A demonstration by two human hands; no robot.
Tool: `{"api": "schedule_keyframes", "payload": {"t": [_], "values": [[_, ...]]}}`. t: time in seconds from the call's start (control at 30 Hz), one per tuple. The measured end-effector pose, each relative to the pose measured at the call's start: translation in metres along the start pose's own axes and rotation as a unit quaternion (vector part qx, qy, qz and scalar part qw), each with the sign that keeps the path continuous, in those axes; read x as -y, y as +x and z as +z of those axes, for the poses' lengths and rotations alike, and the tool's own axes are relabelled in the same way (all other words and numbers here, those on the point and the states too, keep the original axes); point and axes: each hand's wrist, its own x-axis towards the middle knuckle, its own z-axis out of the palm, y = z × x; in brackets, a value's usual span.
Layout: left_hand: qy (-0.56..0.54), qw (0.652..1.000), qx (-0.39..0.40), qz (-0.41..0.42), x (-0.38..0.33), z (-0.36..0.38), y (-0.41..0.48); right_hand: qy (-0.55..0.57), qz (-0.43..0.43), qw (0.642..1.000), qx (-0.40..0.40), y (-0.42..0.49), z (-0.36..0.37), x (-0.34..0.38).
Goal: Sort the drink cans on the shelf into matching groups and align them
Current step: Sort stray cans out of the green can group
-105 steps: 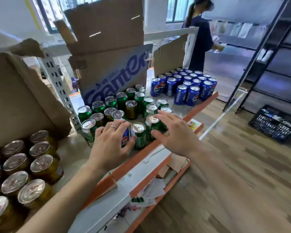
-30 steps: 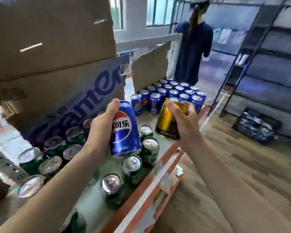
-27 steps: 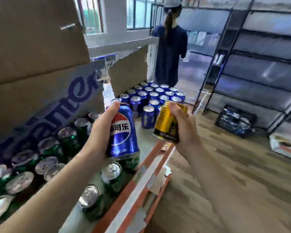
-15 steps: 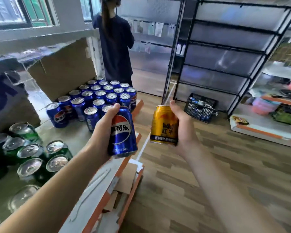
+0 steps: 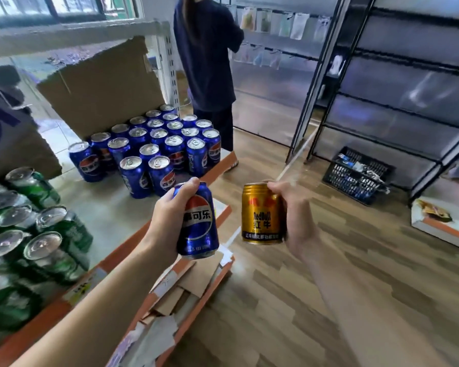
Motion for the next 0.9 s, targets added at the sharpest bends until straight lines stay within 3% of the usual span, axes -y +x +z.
{"api": "schedule_keyframes", "payload": {"t": [0.43,0.67,0.9], "values": [[-0.011,0.987,-0.126,0.094,-0.038,-0.075,0.071,-0.059,0.034,0.990,0.121,0.114,0.075,-0.002],[0.082,0.948,-0.224,0.211,-0.092,-0.120,0.115,-0.100,0.020,0.979,0.175,0.176,0.124,0.018],[0.227,0.901,-0.291,0.226,-0.118,-0.168,0.165,-0.126,0.013,0.969,0.214,0.222,0.151,0.024]]}}
